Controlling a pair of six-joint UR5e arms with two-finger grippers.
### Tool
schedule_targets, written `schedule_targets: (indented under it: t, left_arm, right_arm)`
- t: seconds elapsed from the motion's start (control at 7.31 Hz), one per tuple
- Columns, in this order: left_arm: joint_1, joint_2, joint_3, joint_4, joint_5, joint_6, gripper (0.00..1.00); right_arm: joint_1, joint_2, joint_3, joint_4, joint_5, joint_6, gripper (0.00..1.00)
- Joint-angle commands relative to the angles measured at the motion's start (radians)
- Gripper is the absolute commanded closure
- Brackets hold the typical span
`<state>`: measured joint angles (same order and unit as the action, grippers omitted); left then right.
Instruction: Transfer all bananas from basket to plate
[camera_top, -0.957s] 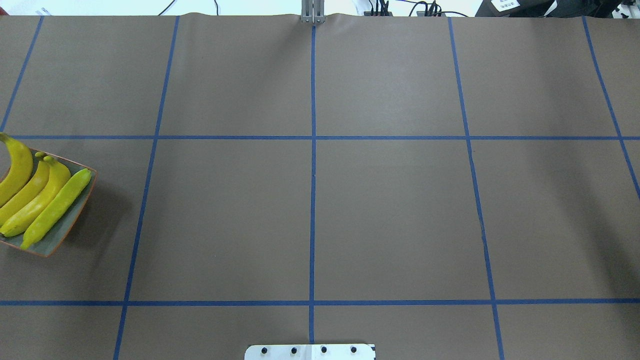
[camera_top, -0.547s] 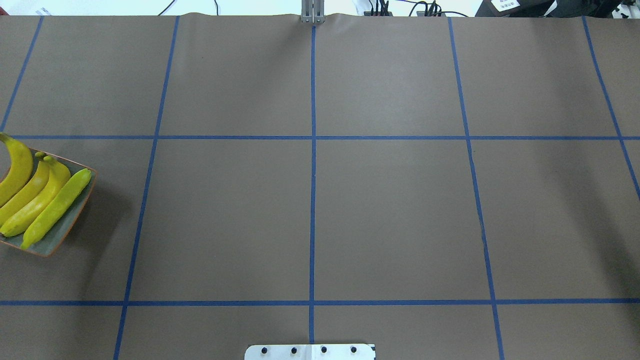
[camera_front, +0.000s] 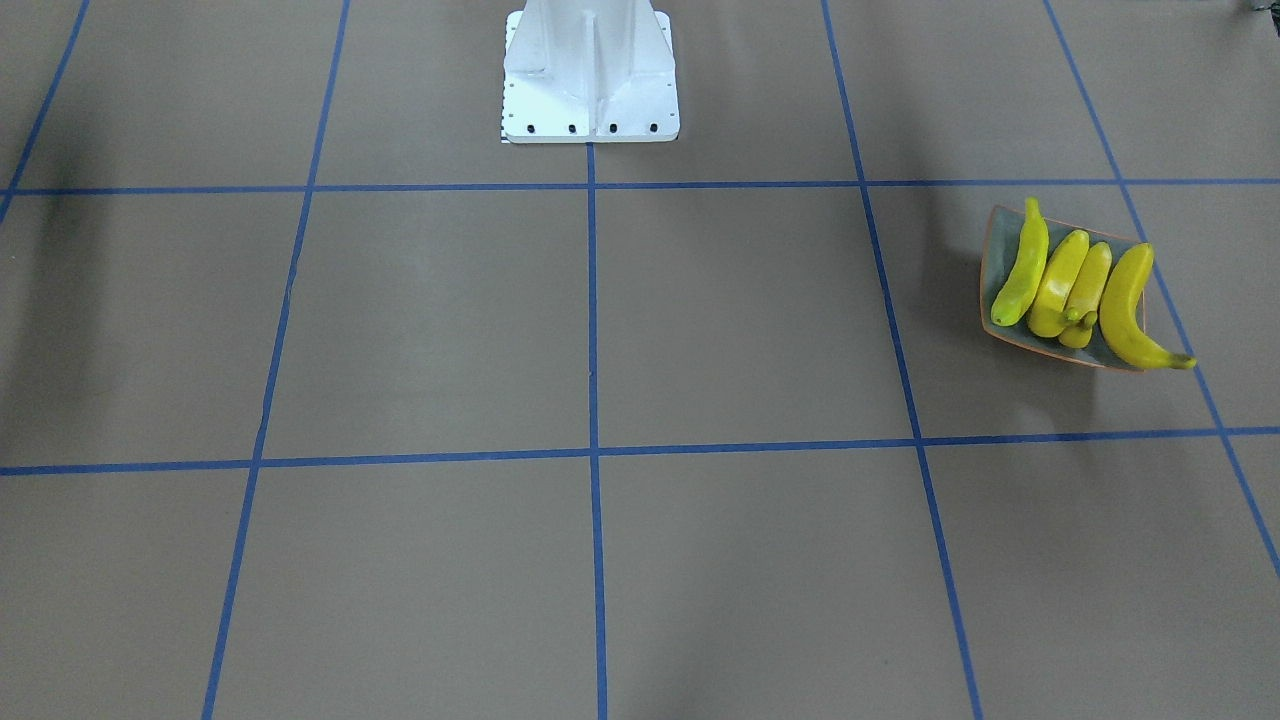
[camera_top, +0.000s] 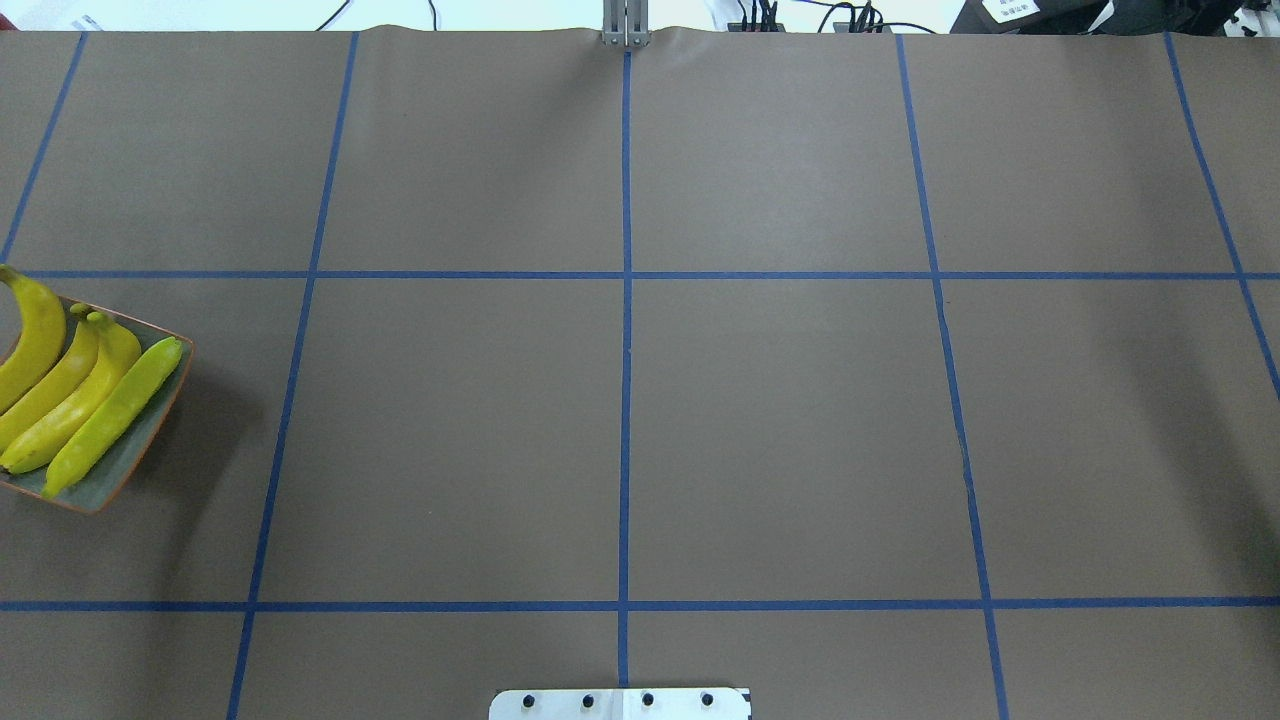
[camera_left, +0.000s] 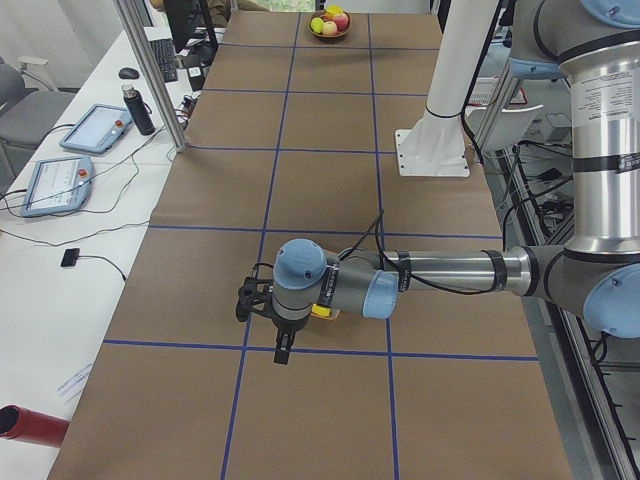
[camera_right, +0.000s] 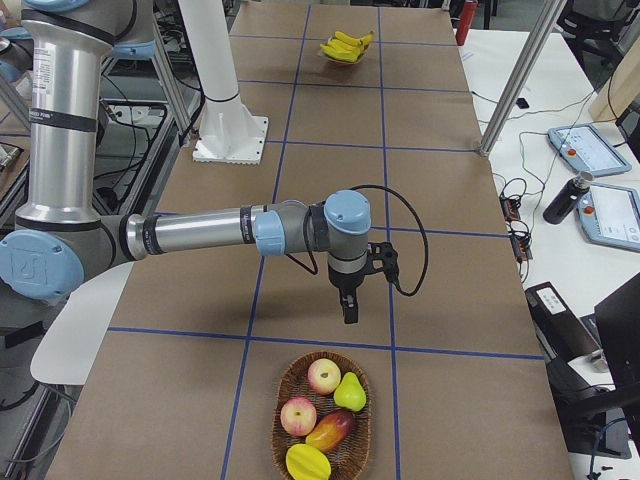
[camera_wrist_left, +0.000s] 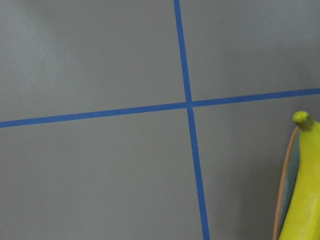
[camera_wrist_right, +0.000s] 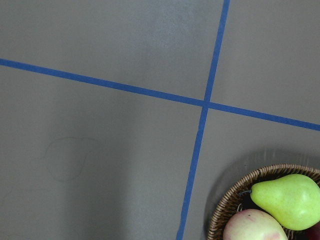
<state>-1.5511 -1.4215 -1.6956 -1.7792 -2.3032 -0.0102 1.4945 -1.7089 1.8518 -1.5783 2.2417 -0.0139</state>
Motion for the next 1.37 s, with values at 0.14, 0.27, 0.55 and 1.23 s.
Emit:
schedule_targets:
  t: [0.14,0.27,0.55,1.23]
  left_arm:
    - [0.009,0.010,0.001,0.110,-0.002,0.139,0.00]
    - [0.008,0.018,0.016,0.094,0.002,0.131,0.00]
    - [0.000,0.016,0.021,0.090,-0.007,0.130,0.00]
    - [0.000,0.044,-0.045,0.090,-0.005,0.127,0.00]
  right_arm:
    - [0.001,-0.009,-0.002,0.006,-0.004,0.000,0.00]
    - [0.001,-0.009,-0.002,0.007,-0.004,0.000,0.00]
    - [0.001,-0.029,-0.002,0.012,-0.002,0.008,0.00]
    - [0.012,-0.040,0.003,0.012,0.001,0.006,0.00]
